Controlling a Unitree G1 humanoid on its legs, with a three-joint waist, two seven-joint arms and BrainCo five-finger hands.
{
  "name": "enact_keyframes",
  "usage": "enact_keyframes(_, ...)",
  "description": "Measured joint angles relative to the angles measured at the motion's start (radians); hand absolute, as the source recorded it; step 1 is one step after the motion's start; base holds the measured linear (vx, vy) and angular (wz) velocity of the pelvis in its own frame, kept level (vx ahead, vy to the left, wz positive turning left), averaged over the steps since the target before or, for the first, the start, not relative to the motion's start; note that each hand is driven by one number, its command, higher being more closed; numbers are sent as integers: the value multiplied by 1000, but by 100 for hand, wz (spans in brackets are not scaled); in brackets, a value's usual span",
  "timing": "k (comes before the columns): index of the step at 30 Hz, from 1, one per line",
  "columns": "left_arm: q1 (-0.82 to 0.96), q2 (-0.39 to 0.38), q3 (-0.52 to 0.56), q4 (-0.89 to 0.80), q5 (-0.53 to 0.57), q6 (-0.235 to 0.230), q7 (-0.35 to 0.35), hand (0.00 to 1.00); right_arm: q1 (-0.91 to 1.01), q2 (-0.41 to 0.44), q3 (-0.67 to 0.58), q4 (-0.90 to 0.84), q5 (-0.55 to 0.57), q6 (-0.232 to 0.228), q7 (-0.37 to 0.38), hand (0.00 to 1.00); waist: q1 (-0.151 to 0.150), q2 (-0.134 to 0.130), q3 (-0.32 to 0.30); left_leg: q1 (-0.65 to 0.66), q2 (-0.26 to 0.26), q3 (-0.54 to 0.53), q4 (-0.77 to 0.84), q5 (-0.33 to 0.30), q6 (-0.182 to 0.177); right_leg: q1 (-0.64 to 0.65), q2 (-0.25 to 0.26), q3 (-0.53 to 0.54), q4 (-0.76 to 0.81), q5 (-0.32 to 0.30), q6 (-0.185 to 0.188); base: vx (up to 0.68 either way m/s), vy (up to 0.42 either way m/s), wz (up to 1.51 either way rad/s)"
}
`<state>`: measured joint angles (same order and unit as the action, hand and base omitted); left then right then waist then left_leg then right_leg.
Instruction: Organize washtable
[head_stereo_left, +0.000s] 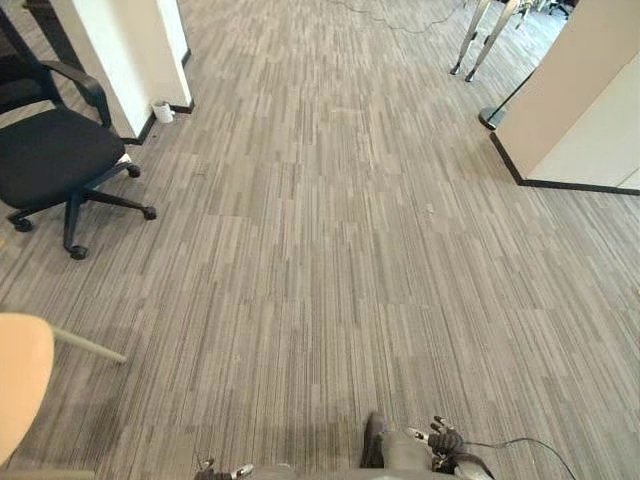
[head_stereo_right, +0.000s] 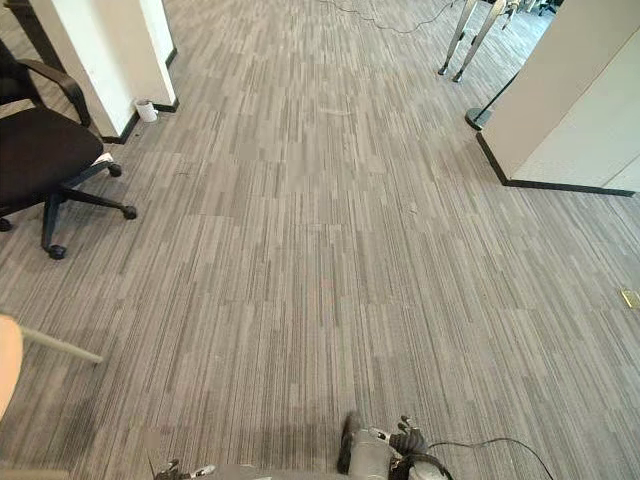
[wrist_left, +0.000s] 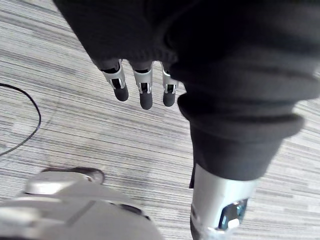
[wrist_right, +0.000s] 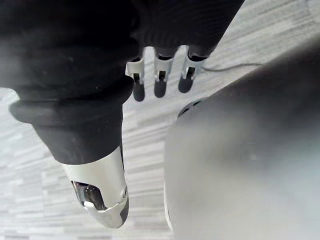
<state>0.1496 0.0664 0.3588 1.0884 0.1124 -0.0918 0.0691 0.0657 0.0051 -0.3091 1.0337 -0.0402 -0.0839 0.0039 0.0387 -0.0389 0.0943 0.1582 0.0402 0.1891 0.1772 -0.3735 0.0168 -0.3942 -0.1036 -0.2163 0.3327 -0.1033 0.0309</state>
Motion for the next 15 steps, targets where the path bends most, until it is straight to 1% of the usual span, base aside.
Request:
enact_keyframes(1,-2,-7,8,-14,2,-2,-1,0,1,6,-6,-11,0,0,0,0,-8,3,-1,34,11,-21,-3,-21,-40,-17,4,-40,57,11,-24,626,-193,70)
enact_keyframes(2,-10,-7,28,-20,-2,-4,-2,0,3,10,-9,-24,3,0,-1,0,-25,4,-3,46,29,-53,24,-41,-75,-34,16,-76,131,16,-35,524,-176,81)
enact_keyframes(3,-20,-9,46,-19,-7,-2,-2,0,4,11,-10,-31,4,-1,0,0,-29,4,-4,48,39,-65,54,-50,-92,-44,24,-83,167,15,-54,580,-222,66)
enact_keyframes(4,-33,-28,92,-24,-34,-1,4,0,5,3,-7,-36,4,0,-2,0,-20,36,-23,19,77,-75,146,-58,-104,-35,35,-96,209,-34,-78,671,-206,36)
enact_keyframes(5,-35,-54,144,-38,-53,4,6,0,6,-15,-2,-43,6,0,-4,0,-20,42,-27,-48,89,-79,315,11,-69,-8,36,-110,227,-58,-108,815,-257,11)
enact_keyframes(6,-31,-77,170,-49,-64,8,6,0,15,-22,1,-50,6,0,-5,0,-21,45,-25,-95,79,-69,441,129,-9,25,30,-98,216,-63,-116,702,-211,-7)
enact_keyframes(7,-24,-88,175,-51,-65,8,6,0,22,-22,9,-61,9,2,-5,0,-17,45,-21,-128,87,-59,520,211,7,69,31,-78,182,-64,-117,672,-207,-37)
enact_keyframes(8,-6,-96,173,-62,-64,7,6,0,32,-28,12,-63,12,5,-11,0,-4,61,-20,-183,90,-54,644,179,-3,194,47,-49,77,-64,-117,667,-182,-41)
enact_keyframes(9,-3,-96,170,-68,-64,6,7,0,41,-30,13,-60,12,6,-13,0,3,66,-21,-208,87,-64,667,156,-29,238,50,-42,40,-64,-117,635,-127,-47)
enact_keyframes(10,12,-100,158,-79,-64,1,12,0,39,-30,12,-43,12,7,-20,0,10,69,-23,-273,75,-92,679,119,-56,314,53,-33,-23,-67,-122,486,-71,-31)
enact_keyframes(11,15,-101,154,-80,-64,-4,14,0,32,-30,12,-38,12,8,-21,0,12,69,-23,-312,65,-105,677,103,-64,344,53,-28,-47,-70,-122,673,-66,-39)
enact_keyframes(12,17,-107,152,-81,-69,-7,17,0,10,-26,13,-38,12,12,-23,0,25,70,-21,-431,52,-109,663,73,-66,408,52,-22,-101,-91,-108,537,-32,-30)
enact_keyframes(13,18,-107,150,-80,-75,-7,19,0,7,-26,13,-38,11,13,-25,0,32,71,-20,-477,43,-110,644,71,-63,432,51,-19,-118,-103,-94,627,9,-26)
enact_keyframes(14,24,-110,150,-80,-82,-7,19,0,-1,-25,13,-39,10,13,-25,0,36,75,-15,-555,22,-110,562,74,-63,482,49,-19,-146,-146,-68,535,80,-10)
enact_keyframes(15,33,-116,152,-79,-85,-7,19,0,-8,-25,13,-40,8,13,-26,0,38,86,-11,-619,8,-109,434,89,-76,529,50,-20,-162,-200,-38,543,117,-9)
